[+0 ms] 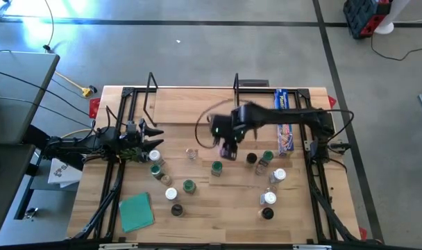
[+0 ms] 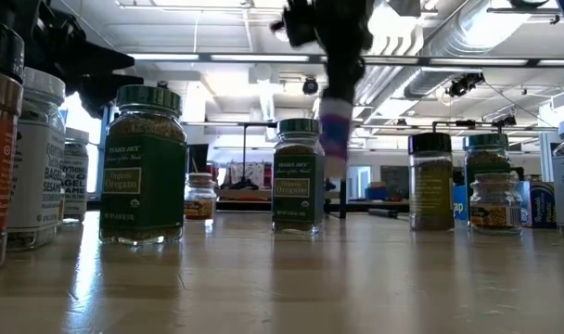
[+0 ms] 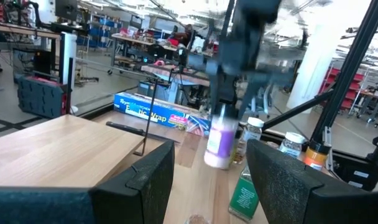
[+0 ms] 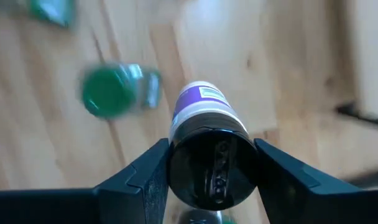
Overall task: Shelf spices
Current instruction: Put the black seasoning bottle on the shelf
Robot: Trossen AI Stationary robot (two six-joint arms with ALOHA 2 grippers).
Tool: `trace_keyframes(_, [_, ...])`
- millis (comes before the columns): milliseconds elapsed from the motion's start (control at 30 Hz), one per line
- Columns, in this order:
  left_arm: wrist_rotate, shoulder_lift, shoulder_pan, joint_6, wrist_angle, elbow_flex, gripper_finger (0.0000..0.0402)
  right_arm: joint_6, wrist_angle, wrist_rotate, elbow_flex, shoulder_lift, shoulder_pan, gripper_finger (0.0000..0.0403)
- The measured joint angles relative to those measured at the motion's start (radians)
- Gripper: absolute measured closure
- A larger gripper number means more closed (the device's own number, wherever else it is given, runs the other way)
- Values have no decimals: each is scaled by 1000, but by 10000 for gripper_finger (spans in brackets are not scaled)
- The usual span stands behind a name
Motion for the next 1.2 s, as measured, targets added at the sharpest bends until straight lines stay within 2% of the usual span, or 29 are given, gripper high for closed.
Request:
trace_keyframes(200, [-3, 0, 0, 0, 10, 0, 206, -22, -94, 59, 278, 33, -125, 216])
trace_keyframes(367, [-4, 0, 0, 0, 44, 0, 206, -139, -225, 60, 486, 164, -250, 216])
trace_keyframes(500, [-22, 0, 0, 0, 52, 0, 206, -216, -234, 27, 426, 209, -316, 216])
trace_keyframes(600, [-37, 0, 0, 0, 51, 0, 206, -253, -263, 45, 385, 241, -342, 216])
trace_keyframes(900, [-38, 0, 0, 0, 51, 0, 206, -288, -247, 43, 379, 296, -346, 216])
trace_keyframes(1200, [-37, 0, 0, -1, 50, 0, 206, -280, -248, 44, 379, 298, -360, 216])
